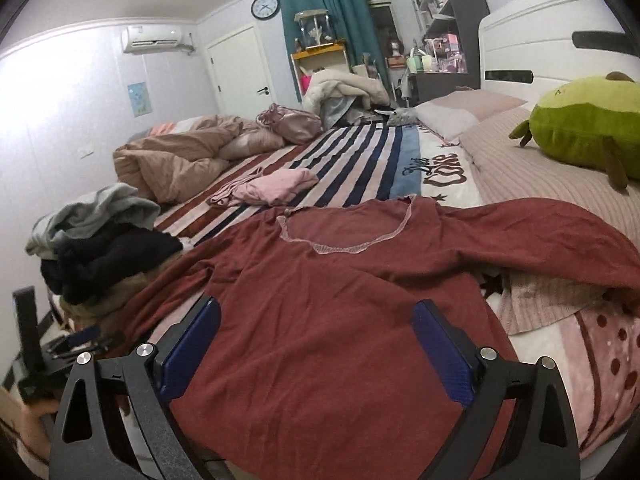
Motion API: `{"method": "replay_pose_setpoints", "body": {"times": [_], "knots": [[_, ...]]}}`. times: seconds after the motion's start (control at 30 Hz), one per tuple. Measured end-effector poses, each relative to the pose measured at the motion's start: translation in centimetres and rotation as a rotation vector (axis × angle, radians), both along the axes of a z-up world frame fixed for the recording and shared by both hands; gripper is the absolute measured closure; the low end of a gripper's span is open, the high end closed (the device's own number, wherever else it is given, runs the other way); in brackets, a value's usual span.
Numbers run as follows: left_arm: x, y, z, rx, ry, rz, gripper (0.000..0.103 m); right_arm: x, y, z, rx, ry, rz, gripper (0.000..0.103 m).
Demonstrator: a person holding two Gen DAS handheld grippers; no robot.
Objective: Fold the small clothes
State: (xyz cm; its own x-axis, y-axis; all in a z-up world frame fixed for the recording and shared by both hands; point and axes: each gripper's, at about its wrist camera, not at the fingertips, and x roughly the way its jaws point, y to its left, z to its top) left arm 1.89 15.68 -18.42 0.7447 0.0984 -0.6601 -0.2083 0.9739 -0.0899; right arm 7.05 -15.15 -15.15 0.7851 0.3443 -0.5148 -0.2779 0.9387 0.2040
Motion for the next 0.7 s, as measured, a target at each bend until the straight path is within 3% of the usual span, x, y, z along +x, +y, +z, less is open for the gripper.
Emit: {"method": "replay_pose_setpoints", "body": {"times": [0.1, 0.17, 0.27, 0.33, 0.53, 0.7], "knots": [[0.5, 0.3, -1.2, -0.011, 0.023, 0.005, 0.050, 0.1, 0.3, 0.2, 0.001, -0.001, 0.005, 0.007], [0.8, 0.0, -1.6, -0.001, 0.041, 0.006, 0.069, 0.2, 0.4, 0.2, 0.003, 0.000, 0.009, 0.007], [1.3, 0.0, -2.4, 0.010, 0.069, 0.022, 0.090, 0.2, 0.6, 0.2, 0.003, 0.003, 0.011, 0.007], [1.4, -0.1, -2.3, 0.009, 0.072, 0.025, 0.096, 0.2, 0.6, 0.3, 0.008, 0.004, 0.012, 0.007], [0.6, -0.3, -0.2, -0.051, 0.008, -0.008, 0.099, 0.2, 0.3, 0.2, 0.038, 0.003, 0.010, 0.007], [0.4, -3.1, 4.8, -0.064, -0.115, -0.118, 0.099, 0.3, -0.7, -0.1, 0.065, 0.004, 0.008, 0.007]]}}
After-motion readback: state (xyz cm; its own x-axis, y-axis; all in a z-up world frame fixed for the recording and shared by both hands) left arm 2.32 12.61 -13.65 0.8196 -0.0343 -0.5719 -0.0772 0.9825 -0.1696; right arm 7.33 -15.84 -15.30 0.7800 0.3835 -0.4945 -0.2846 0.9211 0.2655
